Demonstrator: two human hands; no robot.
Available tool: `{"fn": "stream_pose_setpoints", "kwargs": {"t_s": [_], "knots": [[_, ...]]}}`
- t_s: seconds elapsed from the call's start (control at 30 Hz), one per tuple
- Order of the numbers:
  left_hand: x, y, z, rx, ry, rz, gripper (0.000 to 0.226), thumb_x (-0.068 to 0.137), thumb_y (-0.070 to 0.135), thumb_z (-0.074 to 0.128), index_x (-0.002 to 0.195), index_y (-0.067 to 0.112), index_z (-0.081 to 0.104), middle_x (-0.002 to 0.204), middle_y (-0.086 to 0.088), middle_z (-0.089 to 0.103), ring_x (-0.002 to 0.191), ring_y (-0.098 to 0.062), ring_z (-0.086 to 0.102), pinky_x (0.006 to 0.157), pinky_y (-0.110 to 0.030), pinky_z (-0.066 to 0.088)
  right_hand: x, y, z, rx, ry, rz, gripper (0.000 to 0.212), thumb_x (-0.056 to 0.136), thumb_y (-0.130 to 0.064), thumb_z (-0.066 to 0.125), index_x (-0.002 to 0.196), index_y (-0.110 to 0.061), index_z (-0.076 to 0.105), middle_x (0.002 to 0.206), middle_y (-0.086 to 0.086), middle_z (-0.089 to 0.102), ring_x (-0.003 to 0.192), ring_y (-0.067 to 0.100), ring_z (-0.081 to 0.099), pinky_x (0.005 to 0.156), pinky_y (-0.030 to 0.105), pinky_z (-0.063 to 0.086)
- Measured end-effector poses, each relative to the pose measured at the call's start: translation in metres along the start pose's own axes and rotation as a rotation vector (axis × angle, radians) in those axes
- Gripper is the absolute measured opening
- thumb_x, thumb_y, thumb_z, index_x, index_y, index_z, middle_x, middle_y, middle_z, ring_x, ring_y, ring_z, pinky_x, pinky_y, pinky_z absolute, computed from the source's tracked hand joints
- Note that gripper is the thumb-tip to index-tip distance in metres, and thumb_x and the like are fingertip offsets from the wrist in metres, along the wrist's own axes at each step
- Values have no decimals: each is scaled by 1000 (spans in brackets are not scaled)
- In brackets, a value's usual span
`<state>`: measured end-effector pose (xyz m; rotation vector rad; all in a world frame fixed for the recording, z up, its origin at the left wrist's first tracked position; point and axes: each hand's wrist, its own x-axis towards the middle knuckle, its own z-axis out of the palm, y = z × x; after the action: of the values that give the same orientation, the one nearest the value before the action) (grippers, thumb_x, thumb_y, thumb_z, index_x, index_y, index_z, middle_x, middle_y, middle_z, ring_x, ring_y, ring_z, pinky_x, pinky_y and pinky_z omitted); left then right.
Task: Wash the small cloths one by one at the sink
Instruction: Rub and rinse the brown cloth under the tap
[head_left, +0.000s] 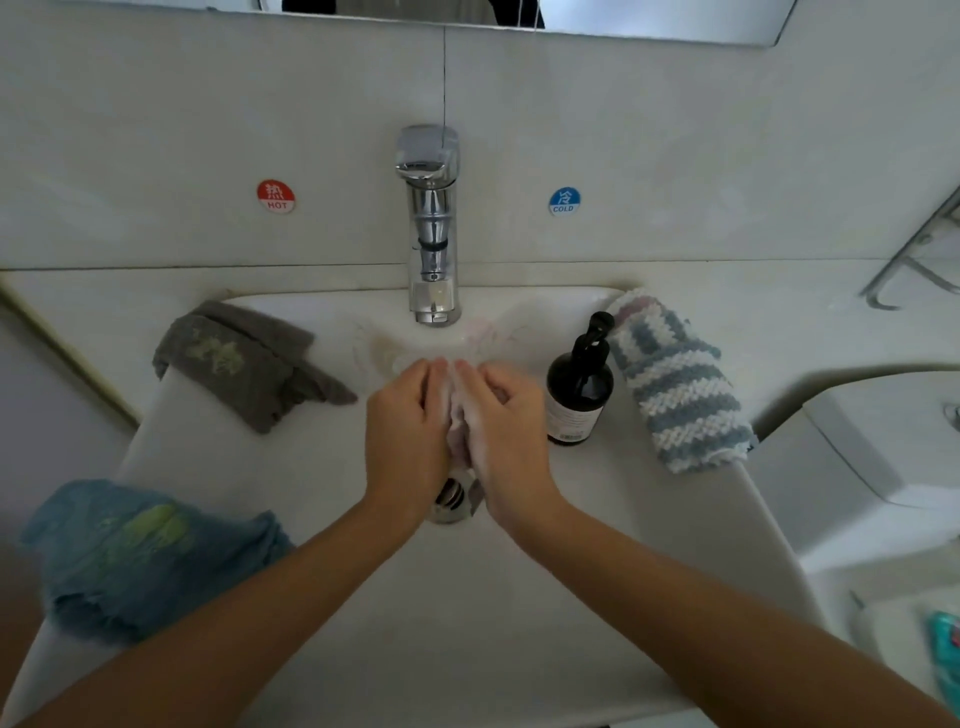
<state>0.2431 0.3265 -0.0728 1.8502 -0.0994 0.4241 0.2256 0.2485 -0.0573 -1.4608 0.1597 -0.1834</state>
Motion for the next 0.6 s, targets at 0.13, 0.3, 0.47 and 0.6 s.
{"fn": "stream_pose_setpoints", "kwargs": {"t_s": [0.13,0.3,0.47,0.6], "knots": [[-18,6,6,-9,-58,148,39,98,26,44,63,8,49,50,4,44,45,-8,44,43,-17,31,25,2,1,95,181,102,51,98,-19,56,51,-23,34,50,-3,29,51,19,30,53,32,27],[8,0,2,-21,-33,-14,42,101,21,46,59,18,46,51,3,44,46,-4,42,47,-16,33,6,-2,6,27,95,89,38,96,-19,55,60,-13,46,51,2,43,52,19,44,56,31,39],[-4,6,5,17,7,-1,41,100,20,46,60,22,45,51,4,47,48,-6,48,46,-18,35,25,-2,11,108,106,193,55,94,-14,55,42,-22,41,42,-5,36,41,13,37,52,29,33],[-6,18,9,-87,-2,-55,41,101,20,46,60,18,45,50,6,44,46,-7,46,50,-23,39,19,-7,6,180,111,220,42,85,-25,59,45,-23,43,48,0,37,47,18,41,52,28,32]]}}
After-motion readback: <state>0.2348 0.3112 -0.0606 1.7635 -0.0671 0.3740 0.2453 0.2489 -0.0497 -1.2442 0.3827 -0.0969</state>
